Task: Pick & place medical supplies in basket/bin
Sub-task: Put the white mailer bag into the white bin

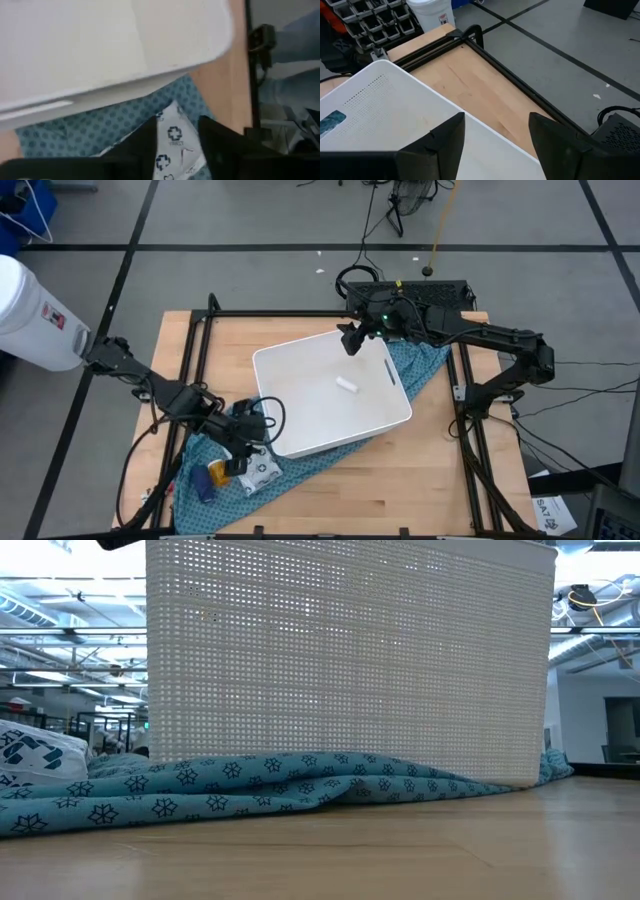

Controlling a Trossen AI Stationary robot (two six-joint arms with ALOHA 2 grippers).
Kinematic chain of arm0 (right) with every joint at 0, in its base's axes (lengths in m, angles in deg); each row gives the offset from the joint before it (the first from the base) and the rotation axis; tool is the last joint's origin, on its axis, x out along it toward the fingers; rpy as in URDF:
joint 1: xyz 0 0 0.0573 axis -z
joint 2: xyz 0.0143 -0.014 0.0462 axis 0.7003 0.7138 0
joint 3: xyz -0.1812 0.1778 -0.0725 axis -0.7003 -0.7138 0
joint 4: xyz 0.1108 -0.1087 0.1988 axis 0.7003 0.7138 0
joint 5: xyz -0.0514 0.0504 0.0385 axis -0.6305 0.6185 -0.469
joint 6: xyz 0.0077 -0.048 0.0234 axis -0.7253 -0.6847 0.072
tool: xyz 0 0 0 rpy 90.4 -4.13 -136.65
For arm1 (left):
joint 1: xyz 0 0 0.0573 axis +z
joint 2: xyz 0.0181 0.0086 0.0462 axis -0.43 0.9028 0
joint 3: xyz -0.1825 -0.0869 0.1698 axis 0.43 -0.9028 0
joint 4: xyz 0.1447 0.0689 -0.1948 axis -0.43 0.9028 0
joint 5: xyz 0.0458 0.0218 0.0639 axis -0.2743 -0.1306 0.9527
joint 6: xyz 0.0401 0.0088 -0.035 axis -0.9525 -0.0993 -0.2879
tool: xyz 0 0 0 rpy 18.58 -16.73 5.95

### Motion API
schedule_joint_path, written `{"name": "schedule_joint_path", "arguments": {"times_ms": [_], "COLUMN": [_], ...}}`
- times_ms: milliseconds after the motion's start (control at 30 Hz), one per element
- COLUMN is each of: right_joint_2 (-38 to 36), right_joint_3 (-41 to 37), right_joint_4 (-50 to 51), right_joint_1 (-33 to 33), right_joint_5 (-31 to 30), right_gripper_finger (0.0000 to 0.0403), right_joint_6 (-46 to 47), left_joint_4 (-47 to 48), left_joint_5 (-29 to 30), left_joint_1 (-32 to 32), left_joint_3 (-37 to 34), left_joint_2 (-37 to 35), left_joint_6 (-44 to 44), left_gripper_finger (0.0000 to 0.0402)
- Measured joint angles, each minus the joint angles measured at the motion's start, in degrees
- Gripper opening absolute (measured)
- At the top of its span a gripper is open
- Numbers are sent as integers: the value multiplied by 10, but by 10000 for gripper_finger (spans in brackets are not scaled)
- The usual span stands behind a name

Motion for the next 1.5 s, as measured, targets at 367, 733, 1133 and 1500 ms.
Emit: {"name": "schedule_joint_path", "arguments": {"times_ms": [367, 733, 1133, 1500], "right_joint_2": [0, -1, 0, 0], "right_joint_3": [0, -29, -92, -92], "right_joint_4": [7, -4, -30, -59], "right_joint_1": [0, 0, -1, -1], "right_joint_5": [2, 3, 20, 20], "right_gripper_finger": [210, 210, 210, 210], "right_joint_6": [-9, -4, 37, 37], "left_joint_4": [70, -106, -244, -342], "left_joint_5": [2, 4, 3, -7], "left_joint_1": [-52, -112, -163, -166], "left_joint_3": [-28, -141, -225, -306], "left_joint_2": [33, 43, 44, 79], "left_joint_6": [-47, -50, -94, -104], "left_gripper_finger": [312, 305, 249, 194]}}
